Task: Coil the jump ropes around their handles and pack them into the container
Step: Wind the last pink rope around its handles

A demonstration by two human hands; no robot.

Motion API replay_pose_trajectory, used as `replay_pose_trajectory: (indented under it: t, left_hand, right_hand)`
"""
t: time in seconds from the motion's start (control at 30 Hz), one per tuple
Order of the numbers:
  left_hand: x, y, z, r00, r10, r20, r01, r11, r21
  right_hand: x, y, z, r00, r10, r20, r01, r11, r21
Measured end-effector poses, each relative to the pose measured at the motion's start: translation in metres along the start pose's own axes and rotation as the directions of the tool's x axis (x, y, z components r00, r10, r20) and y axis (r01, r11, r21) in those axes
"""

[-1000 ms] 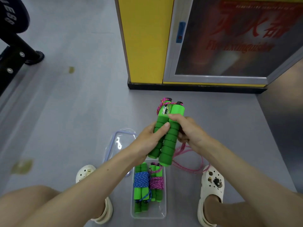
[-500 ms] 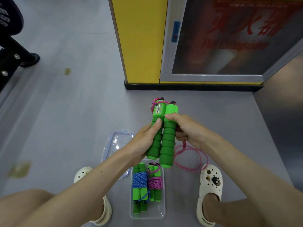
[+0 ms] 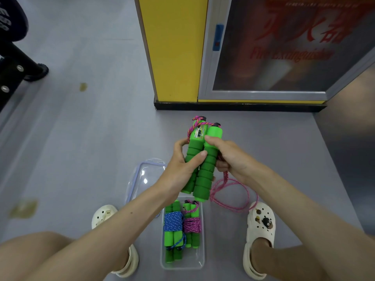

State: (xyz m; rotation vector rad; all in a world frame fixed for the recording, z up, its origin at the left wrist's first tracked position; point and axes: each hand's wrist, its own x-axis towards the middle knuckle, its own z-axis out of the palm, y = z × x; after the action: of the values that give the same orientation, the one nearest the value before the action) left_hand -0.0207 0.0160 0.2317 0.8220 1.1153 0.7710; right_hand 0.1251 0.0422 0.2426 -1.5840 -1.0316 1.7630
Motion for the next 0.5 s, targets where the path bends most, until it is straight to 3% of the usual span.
replay_pose_trajectory:
  t: [0.27, 0.5]
  left_hand:
    - [-0.0001, 0.0, -0.0013, 0.998, 0.035, -0.058, -0.031, 0.998, 0.061]
    - [-0.004, -0.0013, -0.0005, 0.992, 0.103, -0.078, -0.095, 0.99, 0.1]
  right_hand:
    - [0.0013, 0.0017, 0.0061, 0.991, -0.076, -0.114, 0.068, 0.995, -0.07]
    - [0.0008, 0.0014, 0.0084, 0.988, -0.104, -0.115, 0.098, 0.994, -0.05]
